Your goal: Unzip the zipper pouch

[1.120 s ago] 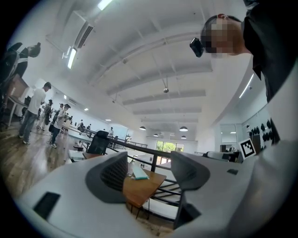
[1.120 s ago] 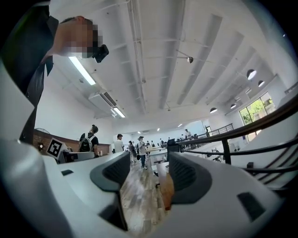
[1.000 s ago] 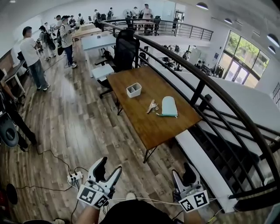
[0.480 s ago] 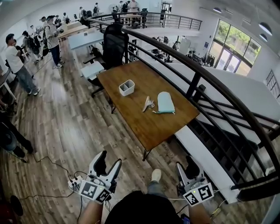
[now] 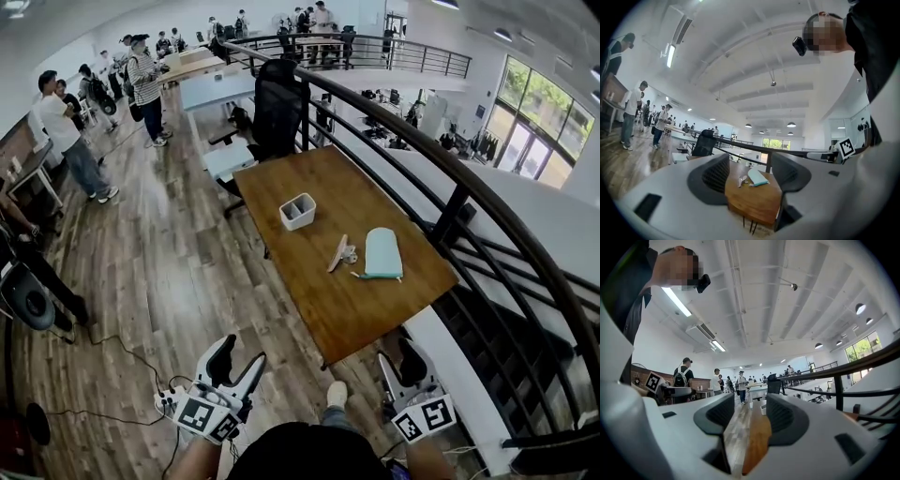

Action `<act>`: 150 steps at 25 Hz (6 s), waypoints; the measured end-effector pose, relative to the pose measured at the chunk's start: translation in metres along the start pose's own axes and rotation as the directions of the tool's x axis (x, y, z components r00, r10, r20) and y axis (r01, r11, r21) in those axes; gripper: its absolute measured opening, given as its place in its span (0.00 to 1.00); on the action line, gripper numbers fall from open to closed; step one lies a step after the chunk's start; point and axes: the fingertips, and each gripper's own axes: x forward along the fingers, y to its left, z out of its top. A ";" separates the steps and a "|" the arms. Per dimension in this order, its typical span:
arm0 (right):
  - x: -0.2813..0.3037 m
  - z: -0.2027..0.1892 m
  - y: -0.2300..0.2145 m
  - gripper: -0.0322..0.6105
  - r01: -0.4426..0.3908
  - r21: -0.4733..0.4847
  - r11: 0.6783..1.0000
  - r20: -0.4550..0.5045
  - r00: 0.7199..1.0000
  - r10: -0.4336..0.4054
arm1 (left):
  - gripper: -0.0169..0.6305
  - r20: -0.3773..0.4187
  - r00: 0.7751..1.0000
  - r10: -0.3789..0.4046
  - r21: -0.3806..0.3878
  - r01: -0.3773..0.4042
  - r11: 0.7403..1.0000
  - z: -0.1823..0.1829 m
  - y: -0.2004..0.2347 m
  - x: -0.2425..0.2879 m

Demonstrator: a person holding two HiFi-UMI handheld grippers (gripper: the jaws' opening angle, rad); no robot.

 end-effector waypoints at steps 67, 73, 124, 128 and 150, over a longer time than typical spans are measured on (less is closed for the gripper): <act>0.247 -0.276 -0.248 0.27 -0.062 -0.064 0.996 -0.887 0.461 -0.028 | 0.46 -0.289 0.955 0.063 -0.116 -0.100 0.988 -0.099 0.112 0.246; 0.234 -0.278 -0.237 0.19 -0.008 0.024 1.000 -0.888 0.459 0.024 | 0.46 -0.295 0.954 0.049 -0.084 -0.077 0.993 -0.097 0.116 0.253; 0.217 -0.164 -0.106 0.13 -0.136 0.452 0.881 -0.652 0.624 0.431 | 0.07 -0.304 0.707 -0.638 -0.617 0.364 0.698 -0.166 -0.028 0.322; 0.220 -0.156 -0.115 0.22 -0.159 0.439 0.884 -0.614 0.665 0.425 | 0.07 -0.266 0.738 -0.620 -0.635 0.349 0.689 -0.158 -0.023 0.329; 0.179 -0.207 -0.137 0.49 -0.273 0.023 0.962 -0.662 0.717 0.220 | 0.07 -0.012 0.869 -0.494 -0.774 0.305 0.555 -0.097 0.008 0.382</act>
